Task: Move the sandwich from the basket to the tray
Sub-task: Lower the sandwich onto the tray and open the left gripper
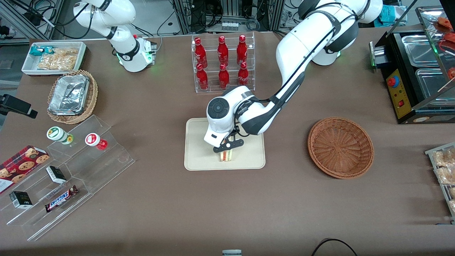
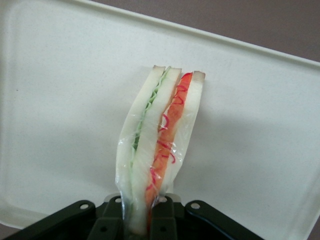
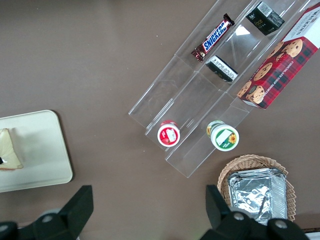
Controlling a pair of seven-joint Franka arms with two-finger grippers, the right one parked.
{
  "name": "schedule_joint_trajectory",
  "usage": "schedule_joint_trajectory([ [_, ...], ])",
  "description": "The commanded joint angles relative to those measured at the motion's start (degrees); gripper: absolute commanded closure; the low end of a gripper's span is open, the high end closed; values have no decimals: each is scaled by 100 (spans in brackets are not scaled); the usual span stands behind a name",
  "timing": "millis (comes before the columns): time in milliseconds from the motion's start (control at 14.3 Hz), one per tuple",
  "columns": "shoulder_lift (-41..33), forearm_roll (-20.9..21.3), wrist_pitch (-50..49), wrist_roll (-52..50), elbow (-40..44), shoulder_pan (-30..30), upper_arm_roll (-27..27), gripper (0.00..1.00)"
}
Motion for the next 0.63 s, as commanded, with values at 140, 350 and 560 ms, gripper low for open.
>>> schedule_joint_trajectory([
  [140, 146, 110, 81, -50, 189, -57, -14, 89],
  [350, 103, 48, 73, -120, 189, -39, -22, 0],
  [560, -107, 66, -23, -147, 189, -39, -14, 0],
])
